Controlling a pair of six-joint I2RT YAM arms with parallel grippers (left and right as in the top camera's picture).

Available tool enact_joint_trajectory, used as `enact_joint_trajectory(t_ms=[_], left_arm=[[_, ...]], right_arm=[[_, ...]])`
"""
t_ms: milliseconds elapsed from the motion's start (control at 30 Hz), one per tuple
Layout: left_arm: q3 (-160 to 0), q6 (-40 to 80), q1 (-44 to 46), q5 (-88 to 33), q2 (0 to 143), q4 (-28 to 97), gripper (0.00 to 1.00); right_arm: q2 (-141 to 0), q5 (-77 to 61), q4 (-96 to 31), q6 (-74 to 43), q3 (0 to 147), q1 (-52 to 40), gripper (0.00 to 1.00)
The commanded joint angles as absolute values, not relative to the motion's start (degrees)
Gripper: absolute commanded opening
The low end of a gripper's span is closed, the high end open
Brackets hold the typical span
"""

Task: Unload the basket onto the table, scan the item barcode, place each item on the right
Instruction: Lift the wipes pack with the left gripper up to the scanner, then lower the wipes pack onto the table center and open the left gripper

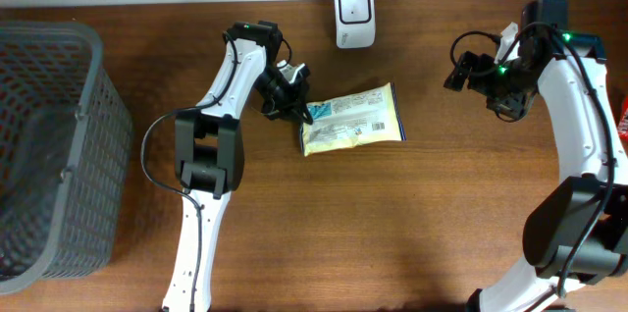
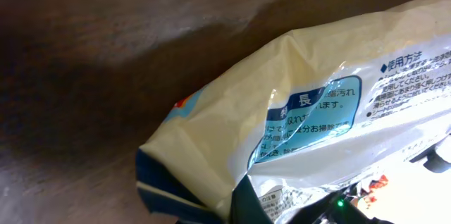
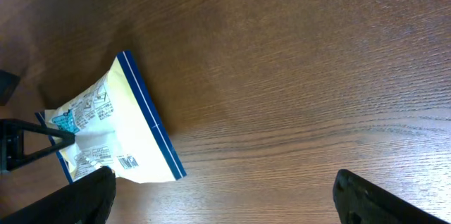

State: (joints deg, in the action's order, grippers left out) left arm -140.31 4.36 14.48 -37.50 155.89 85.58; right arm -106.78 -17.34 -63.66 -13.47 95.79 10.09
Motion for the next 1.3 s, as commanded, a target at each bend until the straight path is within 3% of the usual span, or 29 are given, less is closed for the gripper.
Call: enact_joint_trajectory(t_ms=[0,67,167,400,567,700,767,900,1067,1100,1200,1267], left_arm=[[-148.8,6.4,11.7,-26.0,160.3,91.6,0.0],[-162.6,6.4,10.3,-18.1,159.8,96.8,0.0],[-169.4,8.0,10.3,-6.1,153.2,96.7,0.0],[-169.4,10.9,10.5,33.9,137.3,96.7,0.0],[-160.5,14.1,10.5,45.9,137.3,96.7,0.0],[-144.2,17.2,13.7,45.9,137.3,96.7,0.0],[-136.7,19.0,20.7,45.8,137.3,96.7,0.02],[-137.5,18.3,32.5,35.7,137.3,96.7,0.06],[-139.5,15.6,38.0,41.4,136.2,96.7,0.01],[-139.8,15.6,38.0,39.4,135.0,96.7,0.18],[-139.8,15.6,38.0,21.8,133.6,96.7,0.11],[-139.8,15.5,38.1,2.1,133.5,96.7,0.01]], right_arm=[[-106.3,-16.6,-63.7,-13.3,96.7,10.2,0.99],[-106.3,-16.6,-63.7,-13.3,96.7,10.2,0.99],[-106.3,-16.6,-63.7,-13.3,96.7,10.2,0.99],[-106.3,-16.6,-63.7,-13.3,96.7,10.2,0.99],[-106.3,-16.6,-63.7,-13.3,96.7,10.2,0.99],[-106.3,-16.6,-63.7,-13.3,96.7,10.2,0.99],[-106.3,-16.6,-63.7,-13.3,96.7,10.2,0.98],[-106.3,-16.6,-63.7,-13.3,96.7,10.2,0.99],[-106.3,-16.6,-63.7,-13.3,96.7,10.2,0.99],[-106.3,-16.6,-63.7,-13.3,96.7,10.2,0.99],[-106.3,-16.6,-63.7,-13.3,96.7,10.2,0.99],[-106.3,-16.6,-63.7,-13.3,96.7,10.2,0.99]])
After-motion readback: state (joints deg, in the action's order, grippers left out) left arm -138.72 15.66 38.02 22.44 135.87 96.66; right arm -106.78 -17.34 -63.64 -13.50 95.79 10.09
